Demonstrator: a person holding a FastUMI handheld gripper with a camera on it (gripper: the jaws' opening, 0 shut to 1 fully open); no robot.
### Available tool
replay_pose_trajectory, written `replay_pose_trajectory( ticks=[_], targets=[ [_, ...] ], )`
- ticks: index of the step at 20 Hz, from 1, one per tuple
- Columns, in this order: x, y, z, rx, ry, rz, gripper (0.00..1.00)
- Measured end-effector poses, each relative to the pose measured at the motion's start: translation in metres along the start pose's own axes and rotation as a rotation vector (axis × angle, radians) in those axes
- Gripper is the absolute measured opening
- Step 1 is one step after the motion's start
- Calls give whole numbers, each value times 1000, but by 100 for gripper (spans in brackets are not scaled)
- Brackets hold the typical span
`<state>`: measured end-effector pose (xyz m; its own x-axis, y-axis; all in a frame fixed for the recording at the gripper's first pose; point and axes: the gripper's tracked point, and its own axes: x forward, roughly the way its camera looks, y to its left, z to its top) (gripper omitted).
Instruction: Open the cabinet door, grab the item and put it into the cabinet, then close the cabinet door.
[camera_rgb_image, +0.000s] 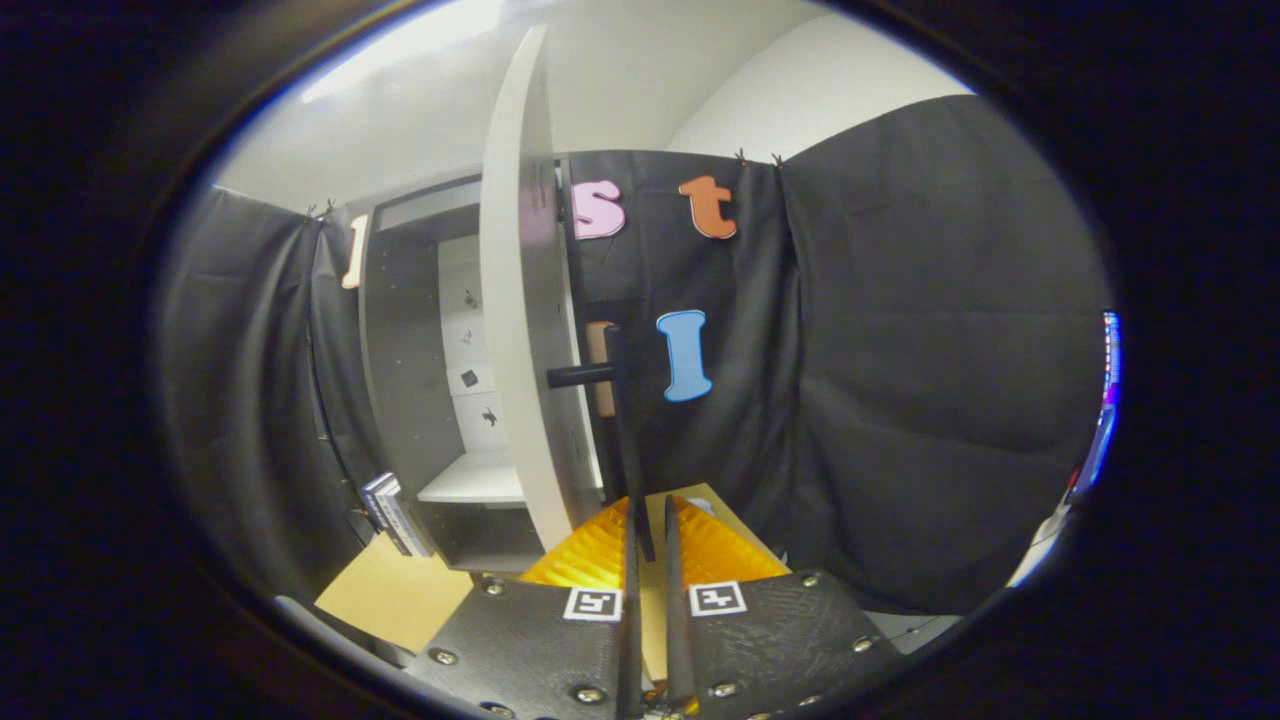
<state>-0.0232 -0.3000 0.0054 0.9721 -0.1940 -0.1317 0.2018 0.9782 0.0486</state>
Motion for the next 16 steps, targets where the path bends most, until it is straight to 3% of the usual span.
replay_pose_trajectory(
  ticks=[6,10,12,16],
  targets=[
    [-43,22,3,38,-27,-29,10],
    [-64,67,-12,32,-17,5,11],
    [-68,92,-21,17,-14,20,17],
    [-62,144,-49,11,2,69,56]
  ],
)
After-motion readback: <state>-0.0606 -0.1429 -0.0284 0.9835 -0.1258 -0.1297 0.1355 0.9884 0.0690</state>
